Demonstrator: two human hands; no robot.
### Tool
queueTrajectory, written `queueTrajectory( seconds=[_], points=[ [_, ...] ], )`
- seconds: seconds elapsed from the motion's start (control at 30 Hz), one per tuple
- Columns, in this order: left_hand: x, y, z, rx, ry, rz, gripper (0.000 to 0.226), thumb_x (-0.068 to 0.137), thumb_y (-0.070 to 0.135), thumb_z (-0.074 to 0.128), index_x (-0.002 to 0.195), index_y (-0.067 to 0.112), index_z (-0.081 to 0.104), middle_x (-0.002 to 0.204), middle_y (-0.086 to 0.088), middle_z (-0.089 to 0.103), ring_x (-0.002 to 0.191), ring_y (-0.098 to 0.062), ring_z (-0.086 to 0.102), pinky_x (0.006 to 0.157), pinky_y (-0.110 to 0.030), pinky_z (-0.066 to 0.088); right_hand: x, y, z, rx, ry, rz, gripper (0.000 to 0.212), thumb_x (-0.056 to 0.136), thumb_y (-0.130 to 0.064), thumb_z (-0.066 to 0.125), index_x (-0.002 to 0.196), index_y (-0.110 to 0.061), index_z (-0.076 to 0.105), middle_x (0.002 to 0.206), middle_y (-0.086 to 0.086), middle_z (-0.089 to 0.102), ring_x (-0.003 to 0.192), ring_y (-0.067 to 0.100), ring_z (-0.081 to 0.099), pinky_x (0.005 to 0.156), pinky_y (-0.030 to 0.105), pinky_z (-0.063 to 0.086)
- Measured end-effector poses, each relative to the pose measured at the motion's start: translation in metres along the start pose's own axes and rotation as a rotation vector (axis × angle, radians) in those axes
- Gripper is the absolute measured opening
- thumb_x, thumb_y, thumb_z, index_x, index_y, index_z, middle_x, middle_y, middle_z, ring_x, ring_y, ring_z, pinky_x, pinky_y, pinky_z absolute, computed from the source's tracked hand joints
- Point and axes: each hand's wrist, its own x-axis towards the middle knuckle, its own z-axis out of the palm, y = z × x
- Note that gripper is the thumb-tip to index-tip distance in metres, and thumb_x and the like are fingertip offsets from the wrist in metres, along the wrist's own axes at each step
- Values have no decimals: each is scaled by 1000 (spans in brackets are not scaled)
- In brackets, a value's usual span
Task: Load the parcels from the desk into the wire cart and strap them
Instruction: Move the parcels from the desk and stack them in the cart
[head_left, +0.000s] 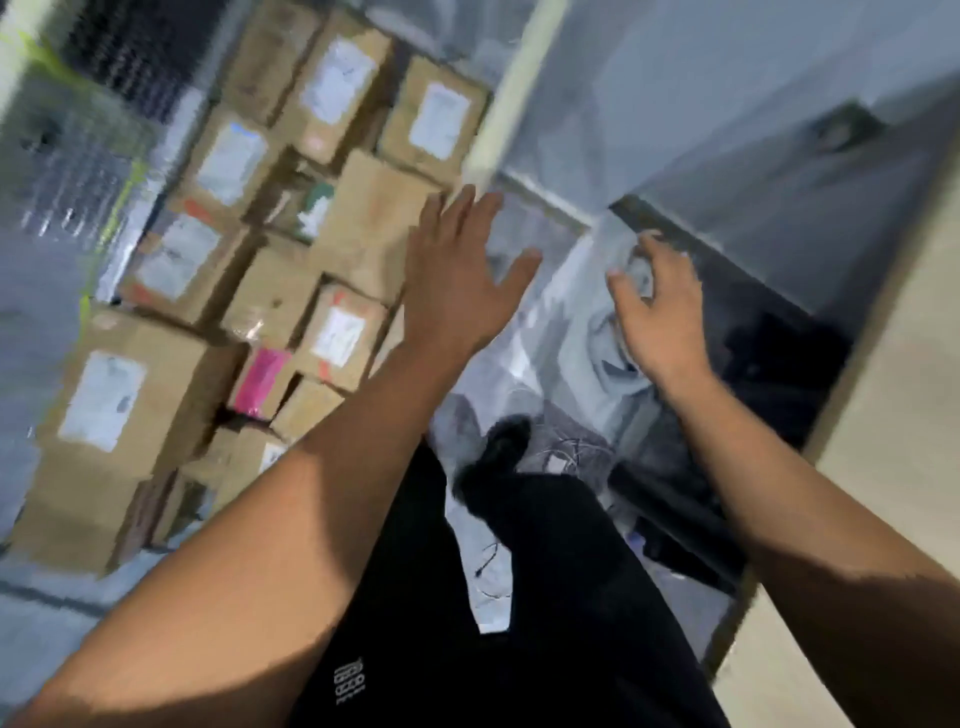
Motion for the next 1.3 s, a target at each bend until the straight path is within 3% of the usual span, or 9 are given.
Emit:
queueTrajectory(
  seconds=[0.13,0.27,0.4,0.53,0.63,0.83,1.03,1.17,1.3],
  points=[
    [1,91,60,110,-183,257,77,94,63,53,156,17,44,166,-10,35,156,-37,23,126,-54,16,-33,88,-70,51,169,153,68,98,-49,52,154,-11,46,158,17,45,148,34,37,124,48,26],
    [-19,203,141,135,-342,432,83,89,73,42,156,24,42,168,-5,32,158,-36,16,128,-54,12,-87,190,-137,164,415,355,72,98,-53,50,155,-9,44,155,15,48,145,29,37,122,38,25],
    [-74,308,236,187,-512,659,78,93,73,42,156,27,41,169,-4,29,159,-33,11,129,-51,9,-171,308,-191,256,593,652,71,99,-56,45,157,-16,42,161,10,42,152,26,33,126,45,26],
    [-123,395,335,302,-719,845,75,96,73,42,159,34,32,172,4,19,160,-26,1,129,-51,3,-249,430,-225,224,657,922,64,103,-44,51,159,-14,39,163,13,39,154,27,29,125,49,24],
    [-142,458,402,334,-794,944,75,97,70,42,160,31,30,172,1,18,160,-27,4,129,-51,6,-262,503,-244,208,675,1053,66,103,-51,47,161,-21,35,167,12,33,156,28,24,126,50,21],
    [-154,566,526,148,-785,972,71,99,64,50,159,30,34,168,-3,25,156,-24,21,125,-49,25,-200,618,-282,191,746,1165,68,103,-63,26,163,-32,24,170,10,23,158,30,15,127,57,9],
    [-138,639,641,205,-643,1198,72,94,74,43,156,38,36,170,-4,20,159,-33,8,127,-58,10,-150,668,-276,49,685,1283,75,97,-72,10,165,-40,5,175,6,-2,161,27,-12,124,57,-15],
    [-115,709,712,267,-560,1208,78,89,79,43,155,39,39,170,-10,22,159,-40,3,126,-61,1,-152,669,-276,74,694,1282,75,97,-72,12,165,-42,4,175,2,-4,160,23,-16,124,52,-19],
    [-82,764,752,399,-546,1168,83,83,80,53,155,39,41,171,-9,20,159,-36,3,124,-62,3,-154,664,-283,144,773,1273,69,98,-66,22,162,-40,20,174,-1,10,161,18,-8,126,49,-14]
  ],
)
